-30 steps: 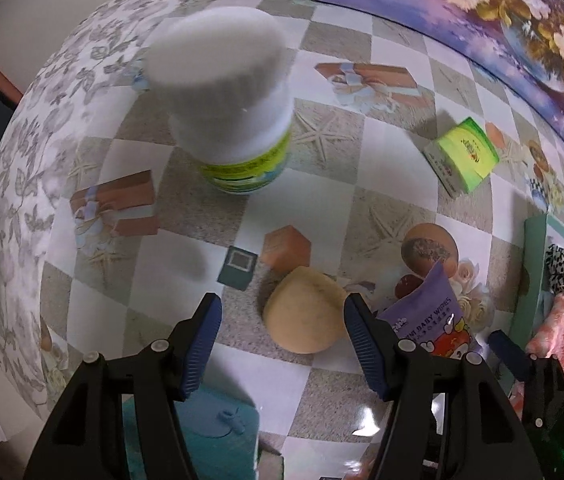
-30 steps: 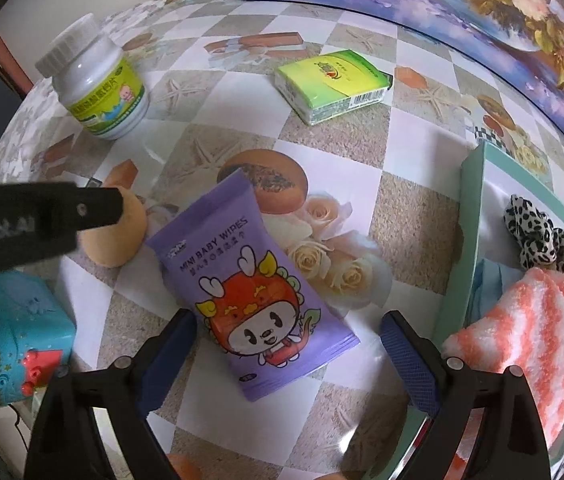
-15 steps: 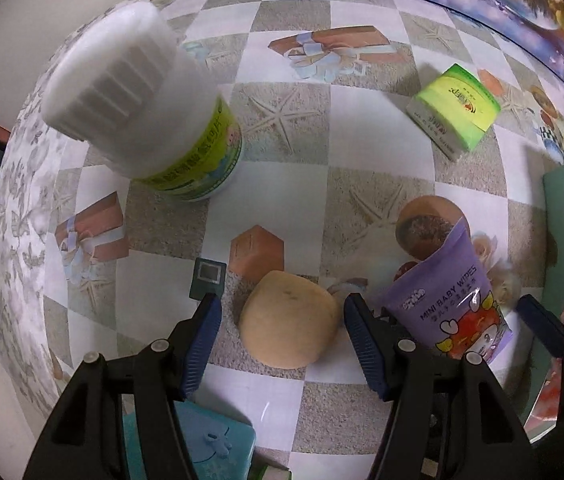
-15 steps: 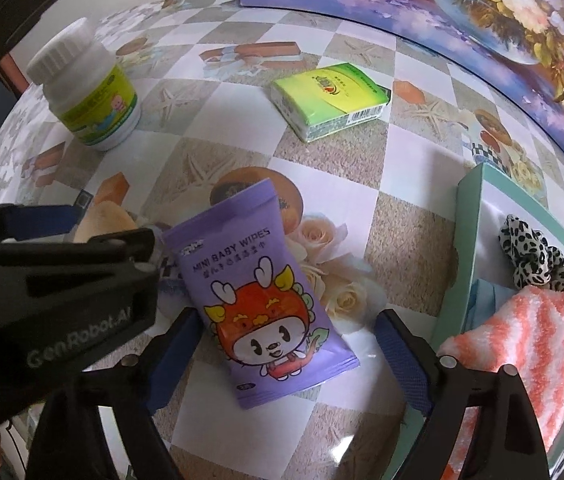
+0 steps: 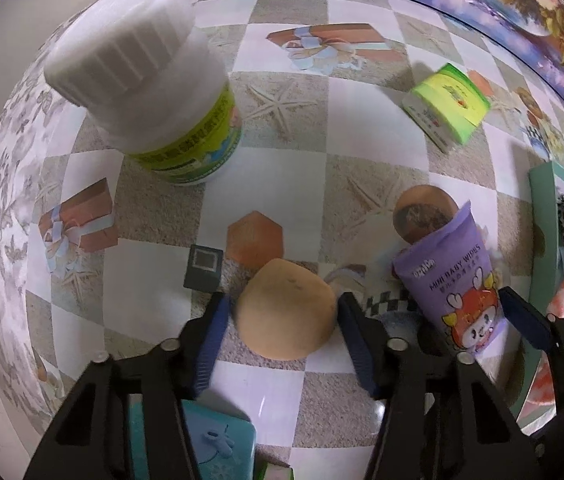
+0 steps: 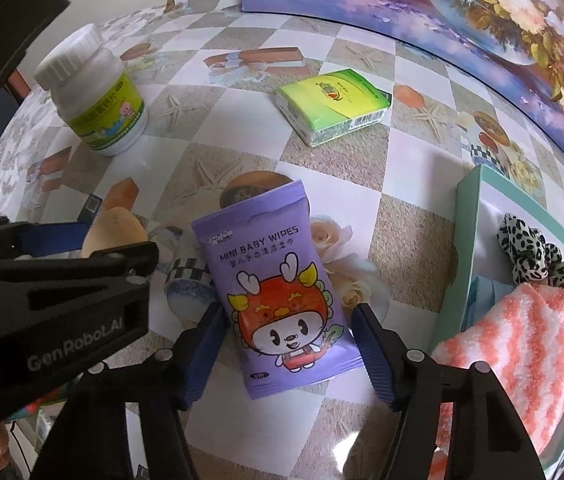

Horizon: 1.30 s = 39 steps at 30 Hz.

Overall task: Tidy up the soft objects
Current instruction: 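Grasp the purple baby wipes pack with the right tool while the left tool grasps the beige sponge, then lift the wipes pack and beige sponge over the tray with both tools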

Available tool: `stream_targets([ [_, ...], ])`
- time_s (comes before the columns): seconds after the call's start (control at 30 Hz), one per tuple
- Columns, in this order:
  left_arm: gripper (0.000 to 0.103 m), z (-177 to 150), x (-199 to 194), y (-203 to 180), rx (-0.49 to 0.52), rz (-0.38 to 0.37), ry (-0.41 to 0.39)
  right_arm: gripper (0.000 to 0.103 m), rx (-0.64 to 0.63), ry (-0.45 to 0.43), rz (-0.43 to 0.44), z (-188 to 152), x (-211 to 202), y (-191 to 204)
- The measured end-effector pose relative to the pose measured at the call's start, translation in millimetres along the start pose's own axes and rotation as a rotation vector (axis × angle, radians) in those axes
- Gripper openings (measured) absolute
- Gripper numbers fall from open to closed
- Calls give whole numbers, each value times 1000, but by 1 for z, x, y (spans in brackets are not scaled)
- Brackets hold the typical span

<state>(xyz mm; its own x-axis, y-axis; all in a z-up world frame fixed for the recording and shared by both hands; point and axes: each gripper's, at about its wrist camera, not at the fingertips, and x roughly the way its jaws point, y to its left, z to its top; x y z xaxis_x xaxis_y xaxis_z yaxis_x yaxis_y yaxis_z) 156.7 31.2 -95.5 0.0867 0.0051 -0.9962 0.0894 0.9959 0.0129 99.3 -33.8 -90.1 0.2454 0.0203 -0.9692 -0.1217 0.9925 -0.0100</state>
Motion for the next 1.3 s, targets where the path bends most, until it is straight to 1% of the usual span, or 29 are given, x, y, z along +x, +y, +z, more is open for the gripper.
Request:
stream_targets([
  [0.07,54,-1,0,-4,12,6,-8,64,3,1,2,-1,-2,-1],
  [0.1,53,-8,1,-8,13,5,-14,63,6,0,3,-1,-3,-1],
  [0.2,53,-12,1,-8,2,-5,-23,61,18,-2,11,-5,-4,-5],
  [0.37,52,-19,4,5,-26,-5,-30,59,19,-3,20,-8,-8,-6],
  [0.43,51,-25,2,29,-38,1,-34,58,22,-3,30,-9,-11,-6],
  [0.5,51,-25,-2,34,-50,18,-44,56,27,-5,36,-9,-14,-7],
  [0.6,51,-27,-9,38,-61,14,-64,56,33,-16,57,-8,-21,-12],
  [0.67,51,-28,-15,39,-62,24,-82,56,37,-20,74,-7,-25,-14],
  [0.77,51,-32,-28,43,-73,18,-110,56,51,-37,96,-5,-34,-23],
  [0.97,51,-28,-78,43,-93,18,-188,56,77,-98,124,-7,-66,-33],
  [1.13,51,-28,-102,36,-97,19,-251,56,117,-146,115,-9,-94,-44],
  [1.3,51,-31,-131,23,-77,15,-319,56,182,-184,115,-9,-117,-63],
])
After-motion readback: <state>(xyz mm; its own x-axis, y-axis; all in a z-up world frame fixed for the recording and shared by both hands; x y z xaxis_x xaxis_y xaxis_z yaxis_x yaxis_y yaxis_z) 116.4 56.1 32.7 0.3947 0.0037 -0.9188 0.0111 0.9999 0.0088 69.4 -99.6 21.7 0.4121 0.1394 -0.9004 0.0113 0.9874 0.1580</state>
